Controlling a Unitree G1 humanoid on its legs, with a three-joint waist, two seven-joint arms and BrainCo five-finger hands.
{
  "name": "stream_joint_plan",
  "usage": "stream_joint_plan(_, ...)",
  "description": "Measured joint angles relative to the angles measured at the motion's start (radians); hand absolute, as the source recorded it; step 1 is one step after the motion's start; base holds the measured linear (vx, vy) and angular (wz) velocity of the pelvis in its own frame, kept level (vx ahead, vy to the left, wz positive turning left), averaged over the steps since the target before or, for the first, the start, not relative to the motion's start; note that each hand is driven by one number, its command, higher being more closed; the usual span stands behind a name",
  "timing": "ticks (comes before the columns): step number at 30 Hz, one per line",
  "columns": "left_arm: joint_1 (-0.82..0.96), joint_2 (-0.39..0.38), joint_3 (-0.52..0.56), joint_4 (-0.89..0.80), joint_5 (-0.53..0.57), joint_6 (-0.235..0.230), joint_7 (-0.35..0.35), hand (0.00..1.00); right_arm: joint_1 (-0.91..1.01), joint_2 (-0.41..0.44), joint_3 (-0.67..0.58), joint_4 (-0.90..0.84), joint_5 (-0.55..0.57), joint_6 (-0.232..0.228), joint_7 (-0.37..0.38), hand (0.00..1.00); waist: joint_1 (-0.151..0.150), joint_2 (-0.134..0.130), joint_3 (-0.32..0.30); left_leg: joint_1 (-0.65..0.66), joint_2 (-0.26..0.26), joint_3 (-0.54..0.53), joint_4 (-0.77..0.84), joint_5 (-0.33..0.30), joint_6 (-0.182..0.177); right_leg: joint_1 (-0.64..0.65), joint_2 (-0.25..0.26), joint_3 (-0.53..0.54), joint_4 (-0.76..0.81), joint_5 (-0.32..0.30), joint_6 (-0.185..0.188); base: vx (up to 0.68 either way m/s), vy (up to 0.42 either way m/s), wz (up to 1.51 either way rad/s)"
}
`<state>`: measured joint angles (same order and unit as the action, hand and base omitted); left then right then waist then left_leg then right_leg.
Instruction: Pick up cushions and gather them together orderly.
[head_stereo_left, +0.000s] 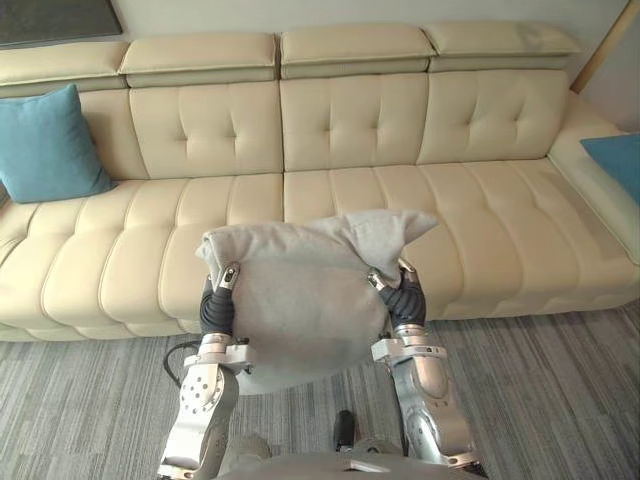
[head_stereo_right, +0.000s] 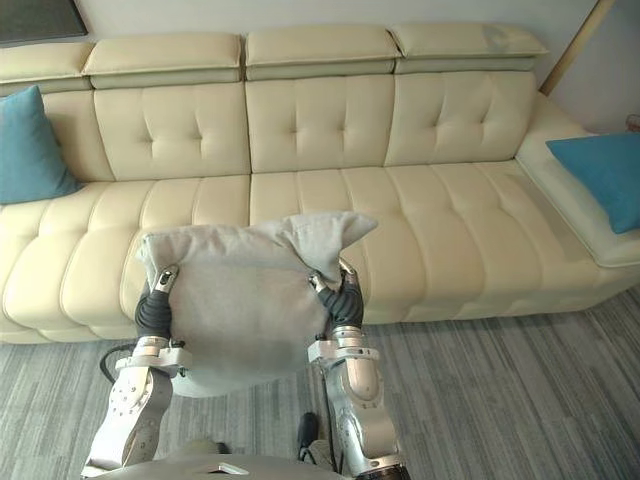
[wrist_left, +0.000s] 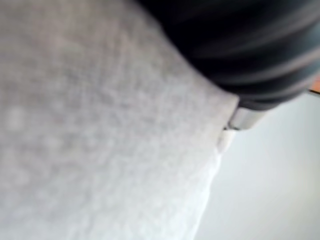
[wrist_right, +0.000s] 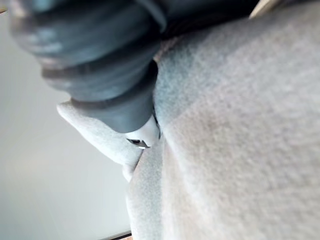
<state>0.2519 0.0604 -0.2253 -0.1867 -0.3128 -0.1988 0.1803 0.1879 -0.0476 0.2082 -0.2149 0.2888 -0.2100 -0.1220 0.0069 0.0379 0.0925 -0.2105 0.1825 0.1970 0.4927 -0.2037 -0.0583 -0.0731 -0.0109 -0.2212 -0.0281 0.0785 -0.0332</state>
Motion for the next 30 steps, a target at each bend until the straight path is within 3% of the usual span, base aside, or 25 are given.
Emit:
stream_joint_plan(1, 0.002, -0.002, -0.003, -0.005, 0.000, 0.000, -0.003, 1.00, 0.002, -0.001, -0.008, -0.041, 0.000, 0.000, 0.000, 1.00, 0.006, 0.008, 0.003, -0.019, -0.005, 0.004, -0.078, -0.031, -0.003, -0.015, 0.000, 0.003, -0.012, -0.001, 0.002, -0.07, 0.080, -0.33)
stream_joint_plan(2, 0.006, -0.014, 0.001, -0.008, 0.000, 0.001, -0.008, 1.00, -0.012, 0.000, -0.011, -0.053, -0.001, -0.003, 0.001, 1.00, 0.024, 0.044, -0.007, -0.016, 0.006, 0.003, -0.164, -0.006, -0.008, -0.039, 0.034, 0.002, 0.029, -0.027, -0.002, 0.00, 0.034, -0.39)
stream_joint_plan(3, 0.009, -0.016, 0.002, -0.011, 0.000, 0.001, -0.008, 1.00, -0.018, 0.003, -0.010, -0.052, 0.000, -0.002, 0.001, 1.00, 0.031, 0.050, -0.002, -0.021, 0.019, 0.003, -0.154, -0.001, -0.016, -0.077, 0.028, -0.001, 0.159, -0.065, -0.029, 0.11, -0.010, -0.22)
stream_joint_plan(4, 0.020, -0.001, 0.002, -0.031, 0.000, 0.001, -0.008, 1.00, -0.011, 0.019, -0.010, -0.056, 0.000, -0.002, 0.001, 1.00, 0.027, 0.012, 0.013, -0.005, 0.010, 0.006, -0.116, 0.033, -0.066, -0.055, 0.009, 0.001, 0.257, -0.193, -0.004, 0.15, -0.056, 0.04)
stream_joint_plan(5, 0.021, -0.001, 0.012, -0.033, 0.000, 0.009, -0.008, 1.00, -0.017, 0.021, -0.012, -0.051, 0.000, 0.004, -0.001, 1.00, 0.034, 0.013, 0.033, -0.050, 0.034, -0.008, 0.016, 0.039, -0.060, -0.026, 0.022, 0.016, 0.246, -0.208, -0.009, 0.10, -0.036, 0.02)
stream_joint_plan(6, 0.034, 0.000, 0.008, -0.040, 0.000, 0.012, -0.007, 1.00, -0.012, 0.028, -0.007, -0.051, 0.000, 0.011, -0.001, 1.00, 0.048, -0.016, 0.033, -0.115, 0.028, -0.018, 0.055, 0.016, -0.068, -0.030, 0.008, 0.035, 0.244, -0.216, -0.005, 0.05, -0.024, -0.19)
stream_joint_plan(7, 0.042, 0.000, 0.008, -0.052, 0.000, 0.011, -0.006, 1.00, -0.012, 0.027, -0.007, -0.057, 0.000, 0.012, 0.001, 1.00, 0.056, -0.020, 0.020, -0.141, 0.018, -0.027, 0.000, 0.017, -0.068, -0.046, 0.007, 0.047, 0.234, -0.218, -0.002, 0.05, 0.072, -0.46)
stream_joint_plan(9, 0.049, -0.004, 0.007, -0.085, 0.000, 0.011, -0.007, 1.00, -0.007, 0.024, -0.006, -0.084, 0.000, 0.012, 0.005, 1.00, 0.077, 0.007, 0.015, -0.168, 0.024, -0.047, -0.105, 0.026, -0.054, -0.051, 0.026, 0.082, 0.215, -0.221, 0.015, 0.20, 0.193, -0.76)
stream_joint_plan(10, 0.056, 0.003, 0.010, -0.088, 0.000, 0.011, -0.009, 1.00, 0.007, 0.027, -0.002, -0.083, 0.000, 0.018, 0.008, 1.00, 0.079, -0.007, 0.012, -0.152, 0.004, -0.038, -0.116, 0.072, -0.003, -0.054, 0.013, 0.127, 0.225, -0.229, 0.037, 0.21, 0.199, -0.77)
stream_joint_plan(11, 0.062, 0.005, 0.010, -0.088, 0.000, 0.011, -0.009, 1.00, 0.014, 0.027, 0.001, -0.083, 0.000, 0.019, 0.009, 1.00, 0.078, -0.016, 0.005, -0.151, -0.006, -0.030, -0.119, 0.082, 0.012, -0.058, 0.004, 0.137, 0.229, -0.232, 0.045, 0.33, 0.295, -0.65)
stream_joint_plan(13, 0.072, 0.012, 0.008, -0.085, 0.000, 0.016, -0.013, 1.00, 0.033, 0.029, 0.003, -0.068, 0.000, 0.019, 0.012, 1.00, 0.045, -0.070, -0.033, -0.137, -0.077, 0.014, -0.146, 0.104, 0.052, -0.084, -0.070, 0.177, 0.241, -0.246, 0.098, 0.41, 0.313, -0.26)
stream_joint_plan(14, 0.072, 0.015, 0.010, -0.082, 0.000, 0.018, -0.013, 1.00, 0.028, 0.032, 0.002, -0.049, 0.000, 0.017, 0.016, 1.00, 0.043, -0.084, -0.044, -0.135, -0.094, 0.037, -0.150, 0.101, 0.065, -0.091, -0.093, 0.186, 0.238, -0.240, 0.117, 0.42, 0.276, -0.13)
stream_joint_plan(18, 0.071, 0.019, 0.034, -0.072, 0.001, 0.027, -0.013, 1.00, -0.012, 0.043, -0.002, 0.056, 0.000, 0.020, 0.046, 1.00, 0.047, -0.099, -0.055, -0.121, -0.150, 0.062, -0.170, 0.073, 0.101, -0.089, -0.139, 0.219, 0.212, -0.212, 0.162, 0.32, 0.168, -0.12)
stream_joint_plan(20, 0.072, 0.019, 0.037, -0.070, 0.001, 0.027, -0.013, 1.00, -0.030, 0.043, -0.011, 0.117, 0.000, 0.026, 0.060, 1.00, 0.056, -0.096, -0.057, -0.076, -0.157, 0.068, -0.203, 0.041, 0.101, -0.133, -0.140, 0.237, 0.336, -0.224, 0.186, 0.28, 0.134, -0.20)
stream_joint_plan(21, 0.072, 0.021, 0.037, -0.060, 0.002, 0.027, -0.014, 1.00, -0.036, 0.047, -0.015, 0.149, -0.001, 0.036, 0.069, 1.00, 0.052, -0.095, -0.056, -0.029, -0.161, 0.069, -0.220, 0.017, 0.105, -0.193, -0.147, 0.231, 0.524, -0.225, 0.201, 0.18, 0.083, -0.06)
stream_joint_plan(22, 0.073, 0.022, 0.037, -0.054, 0.002, 0.028, -0.014, 1.00, -0.036, 0.048, -0.016, 0.159, -0.001, 0.038, 0.070, 1.00, 0.049, -0.096, -0.055, -0.005, -0.166, 0.065, -0.230, 0.011, 0.107, -0.217, -0.157, 0.217, 0.605, -0.215, 0.204, 0.29, 0.114, 0.17)
stream_joint_plan(23, 0.076, 0.024, 0.036, -0.034, 0.002, 0.032, -0.014, 1.00, -0.030, 0.049, -0.017, 0.177, -0.003, 0.040, 0.072, 1.00, 0.028, -0.090, -0.052, 0.073, -0.180, 0.049, -0.254, -0.004, 0.122, -0.267, -0.197, 0.165, 0.800, -0.179, 0.166, 0.28, 0.063, 0.34)
stream_joint_plan(24, 0.079, 0.025, 0.036, -0.029, 0.002, 0.034, -0.015, 1.00, -0.031, 0.050, -0.019, 0.189, -0.004, 0.040, 0.078, 1.00, 0.015, -0.081, -0.051, 0.110, -0.177, 0.037, -0.261, -0.015, 0.125, -0.286, -0.209, 0.133, 0.872, -0.219, 0.128, 0.40, 0.056, 0.51)
stream_joint_plan(26, 0.073, 0.025, 0.044, -0.029, 0.002, 0.033, -0.031, 1.00, -0.038, 0.058, -0.033, 0.190, -0.004, 0.039, 0.093, 1.00, -0.004, -0.071, -0.046, 0.170, -0.149, -0.003, -0.274, -0.035, 0.112, -0.342, -0.187, 0.027, 0.851, -0.315, 0.083, 0.37, -0.060, 0.45)
stream_joint_plan(27, 0.074, 0.025, 0.048, -0.028, 0.002, 0.033, -0.035, 1.00, -0.038, 0.062, -0.034, 0.190, -0.004, 0.039, 0.094, 1.00, -0.007, -0.071, -0.046, 0.183, -0.141, -0.008, -0.278, -0.038, 0.106, -0.354, -0.174, 0.012, 0.823, -0.328, 0.072, 0.46, -0.192, 0.31)
stream_joint_plan(28, 0.074, 0.024, 0.056, -0.026, 0.002, 0.033, -0.042, 1.00, -0.037, 0.067, -0.039, 0.190, -0.004, 0.039, 0.096, 1.00, -0.012, -0.063, -0.041, 0.218, -0.117, -0.015, -0.289, -0.048, 0.090, -0.376, -0.128, -0.014, 0.717, -0.322, 0.056, 0.41, -0.216, 0.19)
stream_joint_plan(29, 0.073, 0.024, 0.061, -0.026, 0.002, 0.033, -0.048, 1.00, -0.036, 0.067, -0.043, 0.190, -0.004, 0.039, 0.100, 1.00, -0.018, -0.061, -0.039, 0.240, -0.104, -0.023, -0.286, -0.059, 0.070, -0.378, -0.083, -0.019, 0.585, -0.282, 0.043, 0.58, -0.288, 0.29)
stream_joint_plan(30, 0.071, 0.028, 0.062, -0.025, 0.003, 0.033, -0.059, 1.00, -0.026, 0.069, -0.043, 0.186, -0.003, 0.039, 0.100, 1.00, -0.030, -0.078, -0.044, 0.270, -0.111, -0.034, -0.274, -0.093, 0.025, -0.332, -0.046, -0.005, 0.350, -0.101, 0.017, 0.41, -0.179, 0.40)
